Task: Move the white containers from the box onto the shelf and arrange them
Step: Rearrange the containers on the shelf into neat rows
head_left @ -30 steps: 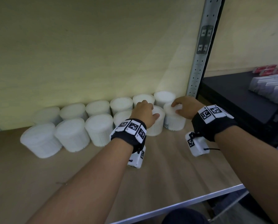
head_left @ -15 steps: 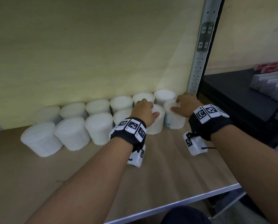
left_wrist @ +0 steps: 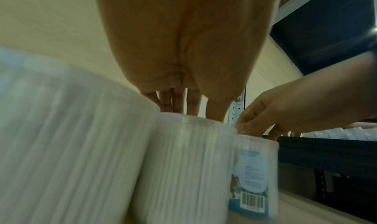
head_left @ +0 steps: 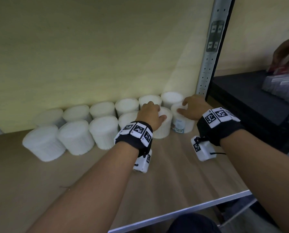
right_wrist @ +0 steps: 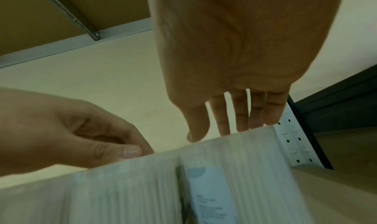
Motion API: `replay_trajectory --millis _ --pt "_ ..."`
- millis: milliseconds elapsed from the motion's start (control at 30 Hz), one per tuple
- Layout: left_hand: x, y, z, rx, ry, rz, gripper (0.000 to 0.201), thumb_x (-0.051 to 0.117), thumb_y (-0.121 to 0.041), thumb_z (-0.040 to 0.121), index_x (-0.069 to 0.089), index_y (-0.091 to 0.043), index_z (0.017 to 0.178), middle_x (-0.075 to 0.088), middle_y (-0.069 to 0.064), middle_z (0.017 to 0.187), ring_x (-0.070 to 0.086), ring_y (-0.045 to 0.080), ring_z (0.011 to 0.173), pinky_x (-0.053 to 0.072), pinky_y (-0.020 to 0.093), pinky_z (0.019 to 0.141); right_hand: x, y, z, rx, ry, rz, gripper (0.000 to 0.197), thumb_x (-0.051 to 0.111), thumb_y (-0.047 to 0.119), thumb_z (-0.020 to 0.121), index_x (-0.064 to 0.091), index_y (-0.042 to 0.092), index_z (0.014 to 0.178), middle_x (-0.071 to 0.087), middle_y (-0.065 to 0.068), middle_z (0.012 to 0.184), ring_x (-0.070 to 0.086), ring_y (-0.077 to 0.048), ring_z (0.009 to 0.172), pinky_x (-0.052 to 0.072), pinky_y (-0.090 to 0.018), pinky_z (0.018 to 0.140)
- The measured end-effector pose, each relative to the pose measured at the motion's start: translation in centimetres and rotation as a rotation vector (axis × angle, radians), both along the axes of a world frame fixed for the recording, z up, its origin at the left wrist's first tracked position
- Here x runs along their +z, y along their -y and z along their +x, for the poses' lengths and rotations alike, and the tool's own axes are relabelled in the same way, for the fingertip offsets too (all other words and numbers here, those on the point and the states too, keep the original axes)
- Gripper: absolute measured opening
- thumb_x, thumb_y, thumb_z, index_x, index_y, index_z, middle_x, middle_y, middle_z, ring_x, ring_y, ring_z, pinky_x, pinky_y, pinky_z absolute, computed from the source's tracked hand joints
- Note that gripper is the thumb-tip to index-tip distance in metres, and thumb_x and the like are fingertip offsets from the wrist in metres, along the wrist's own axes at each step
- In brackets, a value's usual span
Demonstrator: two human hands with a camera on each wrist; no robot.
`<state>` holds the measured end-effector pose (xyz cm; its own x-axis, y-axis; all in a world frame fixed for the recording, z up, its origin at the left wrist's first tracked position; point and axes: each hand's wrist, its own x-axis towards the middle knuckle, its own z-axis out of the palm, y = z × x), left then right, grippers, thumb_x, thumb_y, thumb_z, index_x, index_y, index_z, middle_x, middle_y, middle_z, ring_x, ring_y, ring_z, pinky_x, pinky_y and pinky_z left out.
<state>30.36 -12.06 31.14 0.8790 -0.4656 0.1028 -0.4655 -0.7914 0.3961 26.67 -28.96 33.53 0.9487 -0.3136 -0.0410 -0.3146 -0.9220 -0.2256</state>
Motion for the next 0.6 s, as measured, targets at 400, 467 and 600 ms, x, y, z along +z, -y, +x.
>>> replay_trajectory --millis 400,467,600 --pt "0.0 0.0 -0.2 0.002 0.013 0.004 0.047 0.054 -0.037 0.092 0.053 -0.008 0.129 0.047 0.012 0.132 0.043 0.028 0.124 0.039 0.038 0.103 0.9 0.1 -0.5 0.098 -0.050 -0.009 0.045 0.059 0.032 0.091 0.052 0.017 0.133 0.043 -0.006 0.143 0.040 -0.026 0.133 0.033 -0.035 0.109" --pt "0.1 0.0 -0.2 0.001 0.011 0.010 0.047 0.054 -0.037 0.093 0.053 -0.008 0.130 0.047 0.012 0.132 0.043 0.028 0.124 0.039 0.038 0.102 1.1 0.0 -0.6 0.115 -0.054 -0.010 0.042 0.057 0.028 0.092 0.053 0.018 0.133 0.044 -0.005 0.144 0.042 -0.025 0.132 0.034 -0.032 0.109" --pt "0.1 0.0 -0.3 0.005 0.004 0.005 0.047 0.054 -0.038 0.093 0.053 -0.009 0.130 0.046 0.011 0.132 0.042 0.027 0.124 0.040 0.037 0.102 1.2 -0.1 -0.3 0.067 0.001 0.030 0.044 0.055 0.033 0.093 0.051 0.016 0.134 0.040 -0.008 0.146 0.036 -0.028 0.136 0.031 -0.037 0.111"
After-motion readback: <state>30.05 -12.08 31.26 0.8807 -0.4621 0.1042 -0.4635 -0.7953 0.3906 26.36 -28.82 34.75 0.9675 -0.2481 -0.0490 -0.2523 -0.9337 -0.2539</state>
